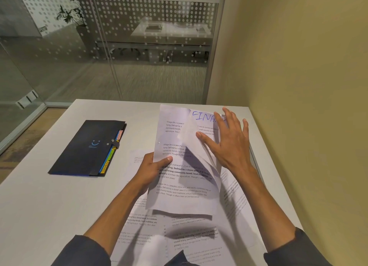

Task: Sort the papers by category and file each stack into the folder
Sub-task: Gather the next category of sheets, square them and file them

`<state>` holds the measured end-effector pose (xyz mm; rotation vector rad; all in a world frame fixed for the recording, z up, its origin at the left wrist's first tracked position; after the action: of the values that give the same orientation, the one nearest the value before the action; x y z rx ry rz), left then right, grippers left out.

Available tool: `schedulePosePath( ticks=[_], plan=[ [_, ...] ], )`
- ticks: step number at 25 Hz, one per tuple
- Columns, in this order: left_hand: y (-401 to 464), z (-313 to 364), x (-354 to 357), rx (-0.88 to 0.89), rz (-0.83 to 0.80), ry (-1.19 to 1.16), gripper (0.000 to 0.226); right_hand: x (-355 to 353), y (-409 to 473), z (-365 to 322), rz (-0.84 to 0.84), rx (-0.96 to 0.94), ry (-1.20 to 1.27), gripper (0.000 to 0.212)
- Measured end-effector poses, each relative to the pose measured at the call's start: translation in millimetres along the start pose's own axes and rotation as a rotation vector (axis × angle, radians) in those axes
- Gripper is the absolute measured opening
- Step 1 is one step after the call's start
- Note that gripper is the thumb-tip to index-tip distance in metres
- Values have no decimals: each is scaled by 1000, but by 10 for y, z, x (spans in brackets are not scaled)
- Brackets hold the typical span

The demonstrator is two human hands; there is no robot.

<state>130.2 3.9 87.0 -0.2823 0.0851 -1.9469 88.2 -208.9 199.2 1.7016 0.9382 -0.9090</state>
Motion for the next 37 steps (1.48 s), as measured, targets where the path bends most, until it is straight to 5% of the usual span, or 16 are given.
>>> schedulePosePath(
  ticks=[5, 8, 16, 18, 24, 26, 30, 37],
  plan=[
    [11, -28, -22, 3, 10, 9, 18, -266, -48, -68, 318, -78, 162, 28],
    [13, -34, -17, -2, 11, 7, 17, -322, -98, -54, 346, -29, 318, 16],
    [5, -29, -32, 3, 12, 12, 19, 50, -62, -76, -86, 245, 1153, 19],
    [0, -26, -22, 5, 3, 20, 19, 70, -37, -10, -88, 253, 1064, 17],
    [-33, 43, 32, 38, -11, 53, 14, -47, 44, -6, -39, 86, 251, 97],
    [-36, 44, 30, 36, -5, 50, 13, -24, 62, 17, -86, 88, 122, 105],
    [-22, 41, 4, 29, -4, 51, 15, -38, 8, 11, -25, 43, 37, 92],
    [1, 31, -7, 27, 13, 36, 16, -307, -124, -156, 323, -56, 100, 30]
  ],
)
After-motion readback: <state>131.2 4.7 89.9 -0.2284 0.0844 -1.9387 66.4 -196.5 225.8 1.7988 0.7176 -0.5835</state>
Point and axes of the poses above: each hand's wrist, its own y-axis towards the middle knuckle, its own x-axis out of the palm, z = x × y, the point moved 9 cm from there along y, towards the middle knuckle, and after that the axes turned 4 degrees about -y, right-handed, at the moved point
